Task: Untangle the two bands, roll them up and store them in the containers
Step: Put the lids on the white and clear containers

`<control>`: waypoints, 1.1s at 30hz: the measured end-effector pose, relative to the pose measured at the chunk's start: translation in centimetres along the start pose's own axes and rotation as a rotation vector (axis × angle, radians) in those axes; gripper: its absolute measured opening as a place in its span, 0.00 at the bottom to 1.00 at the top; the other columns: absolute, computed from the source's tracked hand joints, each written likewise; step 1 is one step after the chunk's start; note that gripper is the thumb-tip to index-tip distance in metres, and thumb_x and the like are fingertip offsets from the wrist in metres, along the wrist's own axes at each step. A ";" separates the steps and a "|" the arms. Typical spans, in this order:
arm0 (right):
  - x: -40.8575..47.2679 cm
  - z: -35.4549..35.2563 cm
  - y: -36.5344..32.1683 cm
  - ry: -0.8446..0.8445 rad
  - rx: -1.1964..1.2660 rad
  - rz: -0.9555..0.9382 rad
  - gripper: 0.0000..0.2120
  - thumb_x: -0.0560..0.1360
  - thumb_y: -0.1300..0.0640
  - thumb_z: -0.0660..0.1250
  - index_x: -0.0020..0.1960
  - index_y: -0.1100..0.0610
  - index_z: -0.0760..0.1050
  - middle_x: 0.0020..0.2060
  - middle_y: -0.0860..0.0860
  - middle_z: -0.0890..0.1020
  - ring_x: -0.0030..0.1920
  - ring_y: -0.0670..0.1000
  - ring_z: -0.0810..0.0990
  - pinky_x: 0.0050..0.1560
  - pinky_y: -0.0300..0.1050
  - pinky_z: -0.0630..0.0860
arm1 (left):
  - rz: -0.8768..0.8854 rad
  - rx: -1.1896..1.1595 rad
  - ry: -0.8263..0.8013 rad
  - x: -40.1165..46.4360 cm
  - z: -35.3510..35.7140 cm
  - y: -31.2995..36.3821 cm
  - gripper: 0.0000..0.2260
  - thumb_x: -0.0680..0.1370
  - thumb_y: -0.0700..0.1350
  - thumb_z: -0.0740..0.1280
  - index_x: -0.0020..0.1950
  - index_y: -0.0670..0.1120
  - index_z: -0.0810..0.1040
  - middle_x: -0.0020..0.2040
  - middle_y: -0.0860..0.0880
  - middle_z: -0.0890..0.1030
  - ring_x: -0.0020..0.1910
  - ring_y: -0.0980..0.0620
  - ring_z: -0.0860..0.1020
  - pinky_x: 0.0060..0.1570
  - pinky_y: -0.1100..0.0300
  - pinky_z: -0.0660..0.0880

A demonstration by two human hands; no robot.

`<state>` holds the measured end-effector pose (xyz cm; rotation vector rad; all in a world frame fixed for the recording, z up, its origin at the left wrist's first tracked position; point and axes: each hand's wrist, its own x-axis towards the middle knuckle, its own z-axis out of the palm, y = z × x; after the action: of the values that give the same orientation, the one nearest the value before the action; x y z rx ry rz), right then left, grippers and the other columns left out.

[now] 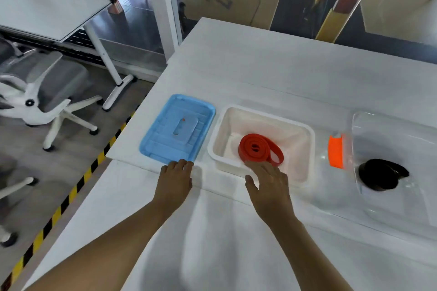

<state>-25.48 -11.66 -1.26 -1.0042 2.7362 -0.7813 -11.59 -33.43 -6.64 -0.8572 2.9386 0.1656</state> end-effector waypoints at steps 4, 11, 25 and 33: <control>0.2 1.2 0.4 0.008 0.049 0.000 0.18 0.81 0.58 0.68 0.69 0.46 0.78 0.63 0.43 0.82 0.63 0.50 0.78 0.68 0.46 0.66 | -0.036 0.068 -0.012 1.0 2.3 -2.1 0.19 0.65 0.39 0.80 0.55 0.45 0.81 0.45 0.47 0.83 0.42 0.43 0.82 0.38 0.52 0.79; 0.6 2.0 1.1 0.083 0.049 -0.056 0.17 0.79 0.63 0.71 0.65 0.49 0.81 0.56 0.45 0.85 0.56 0.52 0.82 0.62 0.48 0.71 | 0.041 0.126 0.032 2.1 3.1 -4.3 0.15 0.62 0.38 0.82 0.42 0.47 0.81 0.36 0.49 0.79 0.35 0.46 0.77 0.37 0.53 0.75; 1.5 -0.6 -1.4 -0.095 0.045 0.057 0.15 0.81 0.59 0.68 0.67 0.53 0.81 0.59 0.52 0.85 0.60 0.56 0.83 0.64 0.52 0.76 | -0.041 -0.478 0.428 -3.2 -10.1 -3.2 0.05 0.82 0.39 0.64 0.58 0.43 0.76 0.48 0.46 0.81 0.41 0.47 0.79 0.42 0.64 0.77; 3.3 -4.6 -5.0 -0.092 0.136 0.127 0.17 0.81 0.55 0.66 0.69 0.52 0.75 0.62 0.51 0.81 0.62 0.56 0.79 0.63 0.53 0.77 | -0.120 -0.921 0.433 -7.2 -18.6 -1.1 0.03 0.85 0.51 0.58 0.57 0.54 0.69 0.50 0.60 0.79 0.45 0.58 0.78 0.39 0.61 0.75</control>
<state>-26.52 -14.98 5.46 -0.8097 2.5994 -0.8640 -5.69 -32.85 12.45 -1.2674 3.1167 1.5880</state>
